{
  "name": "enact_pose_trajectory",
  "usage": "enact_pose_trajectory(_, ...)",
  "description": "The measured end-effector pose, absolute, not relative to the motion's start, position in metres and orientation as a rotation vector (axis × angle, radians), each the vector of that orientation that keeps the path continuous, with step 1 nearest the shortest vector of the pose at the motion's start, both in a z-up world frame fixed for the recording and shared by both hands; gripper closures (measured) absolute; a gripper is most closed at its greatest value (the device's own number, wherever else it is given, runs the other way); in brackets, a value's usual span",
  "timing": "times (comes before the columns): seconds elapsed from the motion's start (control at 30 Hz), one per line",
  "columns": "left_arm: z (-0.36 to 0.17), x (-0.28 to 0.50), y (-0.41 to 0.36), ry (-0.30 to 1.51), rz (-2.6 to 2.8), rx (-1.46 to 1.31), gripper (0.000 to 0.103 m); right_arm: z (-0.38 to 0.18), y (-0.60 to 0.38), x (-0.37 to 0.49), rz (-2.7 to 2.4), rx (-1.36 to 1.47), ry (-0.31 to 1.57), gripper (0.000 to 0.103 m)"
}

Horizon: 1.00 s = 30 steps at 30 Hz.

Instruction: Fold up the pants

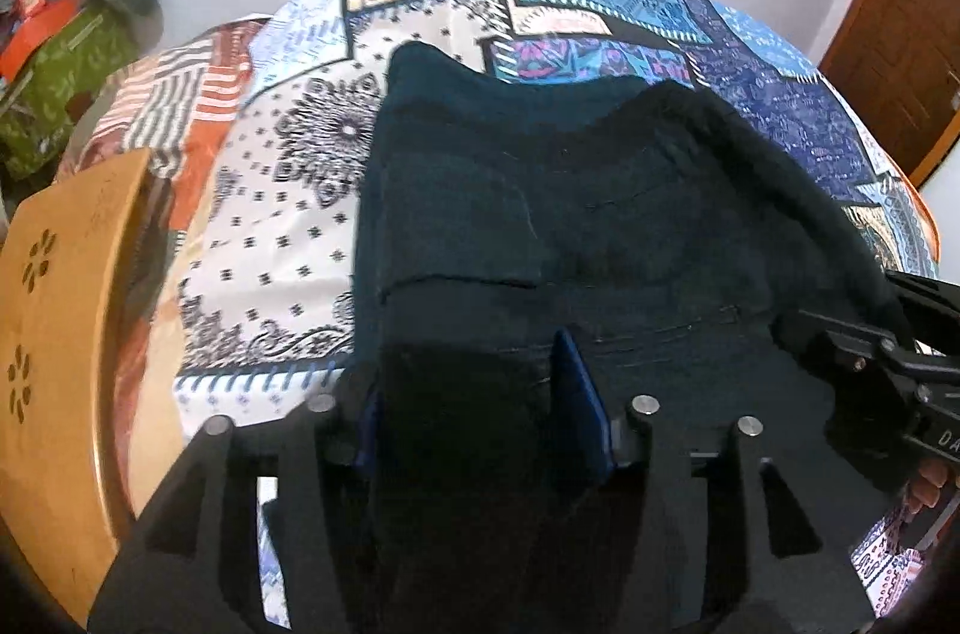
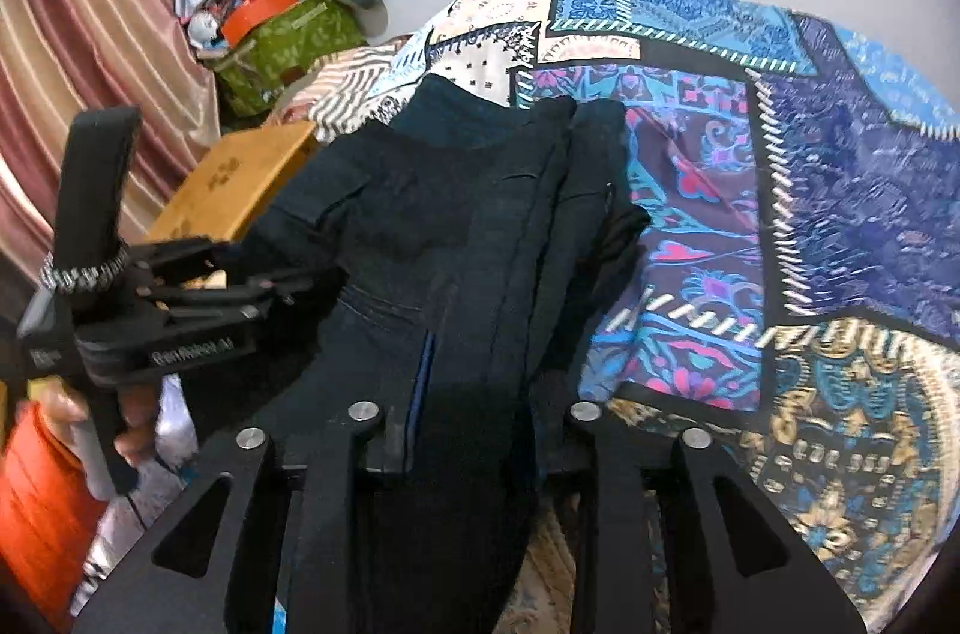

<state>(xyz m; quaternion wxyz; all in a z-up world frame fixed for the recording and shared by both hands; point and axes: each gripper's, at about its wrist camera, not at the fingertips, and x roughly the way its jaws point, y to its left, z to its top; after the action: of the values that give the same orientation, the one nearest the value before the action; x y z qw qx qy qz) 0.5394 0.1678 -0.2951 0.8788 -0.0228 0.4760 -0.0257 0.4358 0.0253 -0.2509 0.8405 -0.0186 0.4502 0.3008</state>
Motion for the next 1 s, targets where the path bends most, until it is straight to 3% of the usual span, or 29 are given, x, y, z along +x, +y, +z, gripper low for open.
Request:
enact_pose_trajectory(0.3, -0.228, 0.48, 0.176, 0.904, 0.001, -0.074, 0.048, -0.197, -0.013, 0.391, 0.62, -0.024, 0.875, 0.072)
enact_pose_trajectory(0.7, -0.059, 0.309, 0.124, 0.554, -0.017, 0.012, 0.047, -0.05, -0.066, 0.255, 0.695, 0.019, 0.53, 0.072)
enact_pose_trajectory(1.0, 0.009, 0.171, 0.081, 0.292, 0.011, 0.024, 0.047, 0.016, -0.089, 0.14, 0.752, 0.032, 0.25, 0.072)
